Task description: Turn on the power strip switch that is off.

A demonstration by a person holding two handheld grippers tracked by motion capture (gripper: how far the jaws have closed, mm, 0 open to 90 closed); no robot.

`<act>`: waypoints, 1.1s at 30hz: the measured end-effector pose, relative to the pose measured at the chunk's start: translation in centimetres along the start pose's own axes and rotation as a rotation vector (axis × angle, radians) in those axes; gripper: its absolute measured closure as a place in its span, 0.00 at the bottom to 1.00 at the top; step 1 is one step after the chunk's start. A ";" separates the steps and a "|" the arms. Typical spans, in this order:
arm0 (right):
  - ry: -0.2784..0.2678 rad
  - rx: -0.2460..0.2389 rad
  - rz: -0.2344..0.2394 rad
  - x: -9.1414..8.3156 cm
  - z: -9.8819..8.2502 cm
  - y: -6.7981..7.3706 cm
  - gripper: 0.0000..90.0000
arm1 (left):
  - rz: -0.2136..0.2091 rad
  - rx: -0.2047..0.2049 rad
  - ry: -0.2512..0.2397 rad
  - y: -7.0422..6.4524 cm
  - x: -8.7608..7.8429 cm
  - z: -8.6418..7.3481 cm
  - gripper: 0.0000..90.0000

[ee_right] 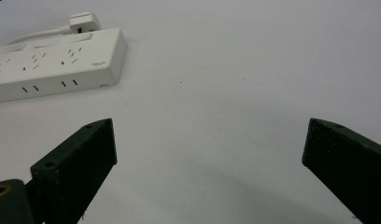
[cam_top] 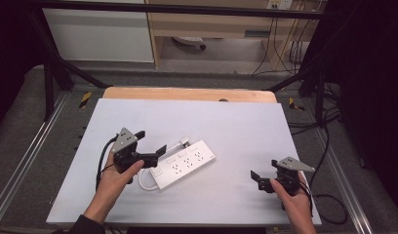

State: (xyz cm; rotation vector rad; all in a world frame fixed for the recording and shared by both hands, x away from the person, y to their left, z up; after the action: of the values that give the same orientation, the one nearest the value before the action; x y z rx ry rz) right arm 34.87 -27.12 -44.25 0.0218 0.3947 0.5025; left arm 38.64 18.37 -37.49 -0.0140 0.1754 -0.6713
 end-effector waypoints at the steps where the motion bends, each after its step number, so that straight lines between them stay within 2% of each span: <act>1: 0.000 0.000 0.000 0.0 0.0 0.0 0.04 | 0.001 0.001 0.003 0.0 0.1 0.0 0.06; 16: -0.001 0.005 0.001 0.0 0.0 0.0 0.04 | 0.000 0.018 0.027 -0.4 1.7 -0.4 0.07; 23: -0.003 0.005 -0.002 -0.1 0.0 -0.1 0.04 | 0.002 0.012 0.030 -0.7 2.8 -0.5 0.07; 33: -0.007 0.010 -0.002 -0.1 0.0 -0.1 0.04 | -0.004 0.032 0.067 -1.4 4.0 -0.9 0.07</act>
State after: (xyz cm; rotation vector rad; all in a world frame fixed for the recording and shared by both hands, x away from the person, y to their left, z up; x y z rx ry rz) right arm 34.85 -27.27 -44.19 0.0329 0.3907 0.4981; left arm 40.74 14.84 -38.96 0.0386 0.2289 -0.6790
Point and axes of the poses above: each handheld gripper's, and its own axes: x roughly forward along the jaws, z roughly out of its top, y roughly to its left, the point moved 1 cm from there along x, roughly forward along the jaws, and after that the axes turned 9 degrees about -y, right-handed, at the moved point
